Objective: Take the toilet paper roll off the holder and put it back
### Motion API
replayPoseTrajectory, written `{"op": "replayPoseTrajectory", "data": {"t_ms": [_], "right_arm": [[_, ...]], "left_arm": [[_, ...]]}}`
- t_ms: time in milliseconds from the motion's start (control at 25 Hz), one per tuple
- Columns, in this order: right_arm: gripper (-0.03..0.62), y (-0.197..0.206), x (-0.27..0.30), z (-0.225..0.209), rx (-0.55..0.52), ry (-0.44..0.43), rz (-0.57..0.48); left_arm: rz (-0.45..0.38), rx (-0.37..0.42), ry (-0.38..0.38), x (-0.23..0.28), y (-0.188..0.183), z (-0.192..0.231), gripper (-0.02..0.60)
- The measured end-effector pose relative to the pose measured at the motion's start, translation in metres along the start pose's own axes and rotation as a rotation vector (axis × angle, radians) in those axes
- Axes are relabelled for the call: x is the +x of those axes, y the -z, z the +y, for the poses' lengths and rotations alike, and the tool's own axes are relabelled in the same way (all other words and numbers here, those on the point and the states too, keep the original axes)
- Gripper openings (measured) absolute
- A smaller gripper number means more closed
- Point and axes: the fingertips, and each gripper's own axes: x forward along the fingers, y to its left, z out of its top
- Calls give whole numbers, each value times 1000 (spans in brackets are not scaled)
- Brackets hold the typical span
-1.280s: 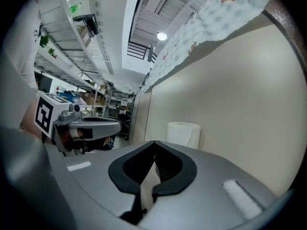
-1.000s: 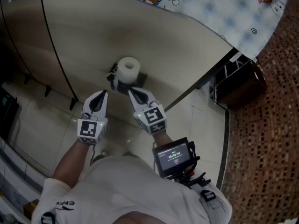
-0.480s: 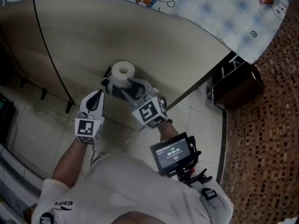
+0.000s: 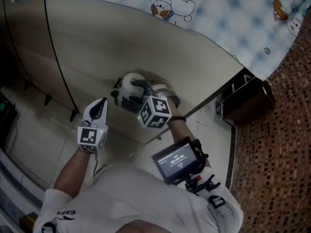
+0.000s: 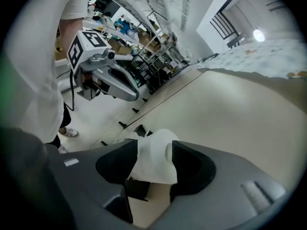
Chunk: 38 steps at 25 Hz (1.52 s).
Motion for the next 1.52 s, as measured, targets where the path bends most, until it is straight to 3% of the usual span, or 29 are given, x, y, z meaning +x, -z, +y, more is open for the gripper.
{"op": "replayPoseTrajectory", "data": {"t_ms": [200, 440, 680, 880, 1240, 1520], "right_arm": [[250, 10, 12, 4, -52, -91, 115], [224, 10, 16, 8, -34, -148, 154], [213, 10, 12, 7, -8, -125, 134], [209, 14, 6, -2, 73, -47, 68], [207, 17, -31, -22, 421, 105, -181], [206, 62, -76, -21, 841, 232, -380]], "left_arm": [[-6, -4, -27, -2, 1, 14, 2], [-6, 9, -25, 2, 7, 18, 2], [7, -7, -14, 5, 12, 13, 3], [26, -6, 0, 8, 21, 9, 3], [32, 11, 44, 20, 17, -7, 2], [39, -5, 90, 32, 18, -26, 2]]}}
